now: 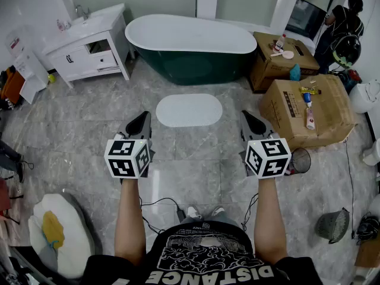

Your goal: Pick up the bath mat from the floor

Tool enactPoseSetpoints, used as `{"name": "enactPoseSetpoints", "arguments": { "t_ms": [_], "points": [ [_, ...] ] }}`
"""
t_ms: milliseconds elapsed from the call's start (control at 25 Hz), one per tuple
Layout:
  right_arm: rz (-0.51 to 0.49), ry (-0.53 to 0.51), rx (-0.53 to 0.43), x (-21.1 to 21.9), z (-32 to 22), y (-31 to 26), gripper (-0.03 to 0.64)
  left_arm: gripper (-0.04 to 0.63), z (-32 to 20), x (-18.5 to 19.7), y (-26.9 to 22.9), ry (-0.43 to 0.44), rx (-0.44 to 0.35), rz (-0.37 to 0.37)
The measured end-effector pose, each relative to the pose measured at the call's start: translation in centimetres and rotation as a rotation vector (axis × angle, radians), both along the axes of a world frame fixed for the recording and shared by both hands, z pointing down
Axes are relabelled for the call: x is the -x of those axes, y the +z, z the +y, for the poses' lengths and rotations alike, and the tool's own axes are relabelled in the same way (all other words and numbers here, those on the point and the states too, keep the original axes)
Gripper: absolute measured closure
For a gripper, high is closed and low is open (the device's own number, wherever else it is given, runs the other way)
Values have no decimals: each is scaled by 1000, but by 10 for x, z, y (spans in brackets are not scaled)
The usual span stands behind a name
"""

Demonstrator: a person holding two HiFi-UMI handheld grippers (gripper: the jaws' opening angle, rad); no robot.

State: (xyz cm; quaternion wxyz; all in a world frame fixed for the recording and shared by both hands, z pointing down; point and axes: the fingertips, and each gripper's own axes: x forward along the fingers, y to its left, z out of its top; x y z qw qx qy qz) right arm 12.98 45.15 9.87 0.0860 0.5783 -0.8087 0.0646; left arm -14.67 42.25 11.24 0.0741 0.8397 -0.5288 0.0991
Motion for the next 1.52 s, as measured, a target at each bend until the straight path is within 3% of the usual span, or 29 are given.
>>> {"name": "enactPoseSetpoints", "arguments": {
  "t_ms": [400, 1040, 1520],
  "points": [
    [5, 2, -4, 19, -13, 5, 608, 545, -13, -11, 8, 53, 5, -12],
    [-9, -8, 13, 13, -63, 20, 462, 450, -61, -3, 23, -7, 7, 10],
    [-29, -42, 43, -21, -155, 38, 390, 286, -146, -22, 34, -73, 13, -15]
  ]
}}
